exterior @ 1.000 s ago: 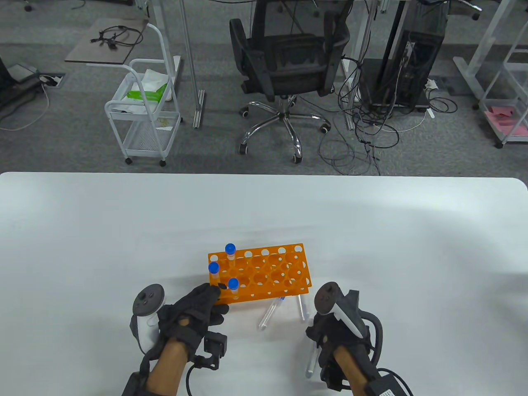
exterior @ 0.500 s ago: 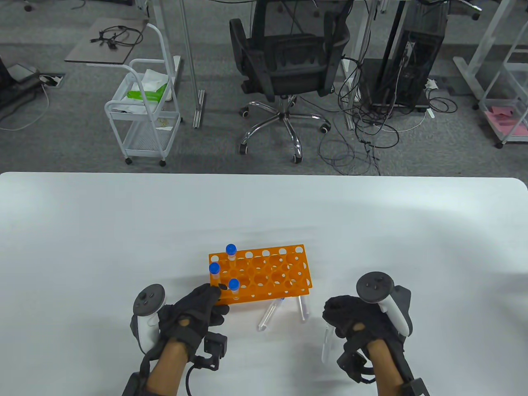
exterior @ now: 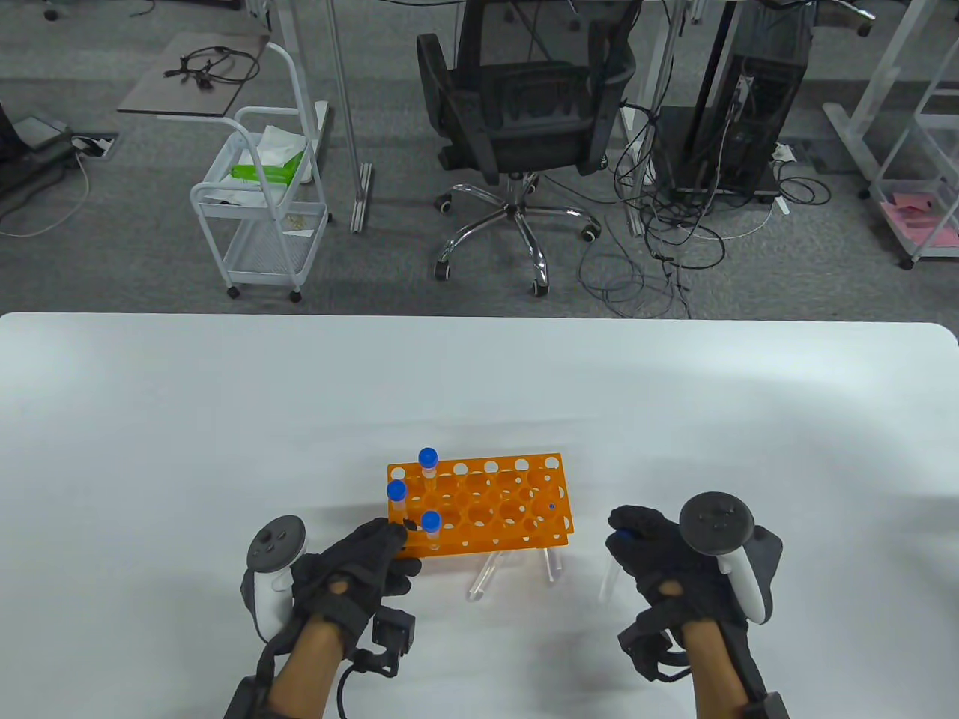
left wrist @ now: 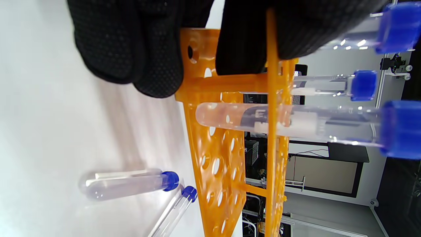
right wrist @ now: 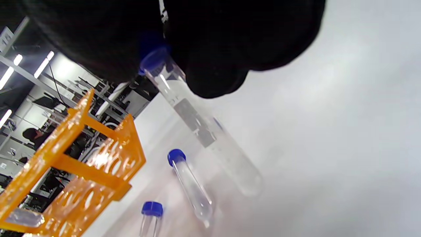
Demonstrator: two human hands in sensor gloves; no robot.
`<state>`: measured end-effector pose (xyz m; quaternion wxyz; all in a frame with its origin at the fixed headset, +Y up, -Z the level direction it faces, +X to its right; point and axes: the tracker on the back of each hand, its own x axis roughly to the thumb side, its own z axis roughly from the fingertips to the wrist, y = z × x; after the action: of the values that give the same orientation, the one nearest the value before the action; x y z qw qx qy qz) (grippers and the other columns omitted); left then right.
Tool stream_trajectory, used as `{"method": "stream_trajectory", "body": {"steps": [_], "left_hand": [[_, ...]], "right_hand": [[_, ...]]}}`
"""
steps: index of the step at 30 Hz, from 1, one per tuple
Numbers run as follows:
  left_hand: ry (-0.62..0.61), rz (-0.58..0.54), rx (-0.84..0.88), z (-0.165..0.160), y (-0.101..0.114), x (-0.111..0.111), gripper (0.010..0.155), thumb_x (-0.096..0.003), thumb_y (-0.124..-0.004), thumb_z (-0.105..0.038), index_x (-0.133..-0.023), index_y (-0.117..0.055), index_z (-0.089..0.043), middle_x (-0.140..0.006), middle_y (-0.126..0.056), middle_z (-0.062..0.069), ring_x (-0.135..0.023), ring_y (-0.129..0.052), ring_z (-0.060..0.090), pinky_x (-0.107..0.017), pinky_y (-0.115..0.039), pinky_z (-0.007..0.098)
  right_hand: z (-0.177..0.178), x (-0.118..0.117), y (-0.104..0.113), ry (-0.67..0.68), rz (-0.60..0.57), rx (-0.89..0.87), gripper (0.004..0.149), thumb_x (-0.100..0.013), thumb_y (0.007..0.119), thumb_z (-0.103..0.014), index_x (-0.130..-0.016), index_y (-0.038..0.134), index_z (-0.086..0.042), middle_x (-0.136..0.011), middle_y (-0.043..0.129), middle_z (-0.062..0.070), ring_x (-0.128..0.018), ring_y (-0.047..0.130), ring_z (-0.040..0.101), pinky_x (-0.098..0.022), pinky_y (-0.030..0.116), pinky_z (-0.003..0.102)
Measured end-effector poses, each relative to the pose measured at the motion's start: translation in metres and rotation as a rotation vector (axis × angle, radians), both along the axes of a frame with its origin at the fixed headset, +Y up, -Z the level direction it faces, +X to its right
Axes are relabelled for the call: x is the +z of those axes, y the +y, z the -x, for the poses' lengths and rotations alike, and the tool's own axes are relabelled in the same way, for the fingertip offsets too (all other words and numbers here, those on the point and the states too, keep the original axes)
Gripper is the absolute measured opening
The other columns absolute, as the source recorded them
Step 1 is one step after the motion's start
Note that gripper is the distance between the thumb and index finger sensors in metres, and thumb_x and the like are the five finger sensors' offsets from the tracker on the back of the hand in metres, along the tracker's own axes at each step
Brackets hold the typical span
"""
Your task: Insert test tubes into test tube rack (6 test tubes)
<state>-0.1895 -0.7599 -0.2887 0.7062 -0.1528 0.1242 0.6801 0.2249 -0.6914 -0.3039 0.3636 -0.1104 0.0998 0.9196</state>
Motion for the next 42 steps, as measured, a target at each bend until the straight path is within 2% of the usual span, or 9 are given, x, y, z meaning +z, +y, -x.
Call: {"method": "stream_trajectory", "body": {"steps": [8,15,25,42], "left_hand": [[-0.024,0.004,-0.012,-0.003,-0.001,0.000,0.046,-0.0439,-0.076,-0.047,-0.081,-0.085,-0.021,-0.095,-0.079,0.025,-0.072,-0.097,0.034,-0.046,-0.089,0.044],[-0.042,0.002,-0.011,-0.005,-0.001,-0.001,0.049,-0.0437,-0.077,-0.047,-0.084,-0.079,-0.020,-0.095,-0.079,0.024,-0.071,-0.097,0.033,-0.045,-0.089,0.044],[-0.060,0.009,-0.026,-0.008,-0.003,-0.001,0.044,-0.0434,-0.077,-0.048,-0.078,-0.080,-0.019,-0.094,-0.079,0.024,-0.071,-0.097,0.033,-0.045,-0.089,0.044],[-0.116,0.016,-0.048,-0.014,-0.003,-0.001,0.043,-0.0428,-0.078,-0.048,-0.073,-0.082,-0.017,-0.093,-0.080,0.024,-0.070,-0.098,0.033,-0.044,-0.090,0.044]], "right_hand": [[-0.006,0.003,0.007,-0.059,-0.070,-0.032,0.051,-0.045,0.085,-0.049,-0.093,0.071,-0.042,-0.099,0.076,-0.008,-0.077,0.093,0.018,-0.051,0.084,0.036],[-0.007,0.004,0.009,-0.041,-0.082,-0.078,0.051,-0.048,0.081,-0.048,-0.096,0.066,-0.044,-0.103,0.071,-0.012,-0.085,0.088,0.017,-0.058,0.080,0.037],[-0.004,0.009,0.017,-0.015,-0.145,-0.101,0.051,-0.052,0.074,-0.047,-0.100,0.057,-0.046,-0.108,0.061,-0.016,-0.094,0.079,0.014,-0.068,0.074,0.037],[0.001,0.016,0.025,0.017,-0.222,-0.123,0.049,-0.054,0.067,-0.050,-0.100,0.050,-0.052,-0.111,0.054,-0.020,-0.100,0.074,0.010,-0.076,0.067,0.039]]}}
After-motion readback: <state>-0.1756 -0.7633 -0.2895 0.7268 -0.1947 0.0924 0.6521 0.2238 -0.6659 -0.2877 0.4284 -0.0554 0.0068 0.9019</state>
